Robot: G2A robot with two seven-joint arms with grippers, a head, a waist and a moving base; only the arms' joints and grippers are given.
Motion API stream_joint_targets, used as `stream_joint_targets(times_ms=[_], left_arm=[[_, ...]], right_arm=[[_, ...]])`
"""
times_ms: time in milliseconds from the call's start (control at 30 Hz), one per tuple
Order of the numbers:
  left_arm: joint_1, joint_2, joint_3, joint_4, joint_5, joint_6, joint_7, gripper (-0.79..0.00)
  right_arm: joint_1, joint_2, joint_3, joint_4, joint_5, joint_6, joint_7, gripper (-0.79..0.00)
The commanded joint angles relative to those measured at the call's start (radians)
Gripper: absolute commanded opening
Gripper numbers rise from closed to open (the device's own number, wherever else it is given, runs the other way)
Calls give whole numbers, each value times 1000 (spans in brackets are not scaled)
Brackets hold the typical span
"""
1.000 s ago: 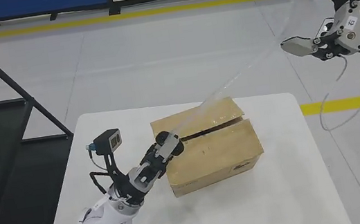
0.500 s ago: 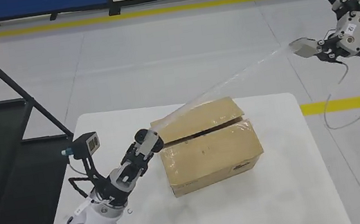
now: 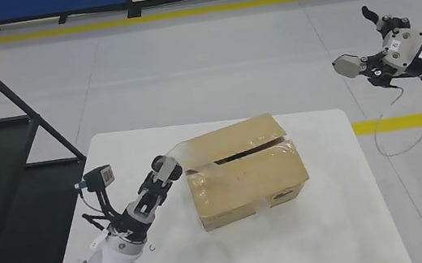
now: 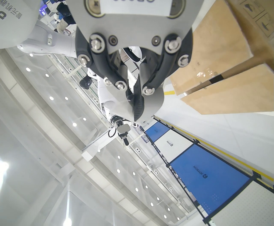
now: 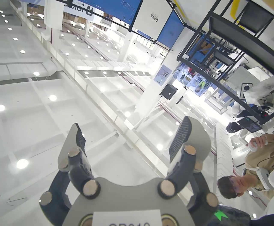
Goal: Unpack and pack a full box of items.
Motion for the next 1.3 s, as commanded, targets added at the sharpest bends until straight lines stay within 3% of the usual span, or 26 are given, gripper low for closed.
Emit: stream_joint_targets(times_ms=[0,133,300,633,733,967,1267], left_arm=[[2,1,2,9,-4,1,2,-785],[-9,1,17,11,3,13,8,-785],[-49,5,44,9,63,75,-44,-785],[-48,5,44,7,67,77,-42,-785],[-64,6,56,-17,143,124,-18,-785],[-182,-6,132,-14,228,293,56,-785],[-378,-19,221,-15,300,454,6,-785]], right_arm=[[-16,3,-25,10,24,4,-4,0],[-45,28,-115,-11,91,4,-7,0],[-72,92,-216,-49,103,4,-19,0],[-75,92,-216,-51,103,-1,-16,0],[-99,90,-223,-53,111,-23,11,0],[-102,91,-262,-17,145,4,44,0],[-163,98,-225,1,152,-6,200,0]])
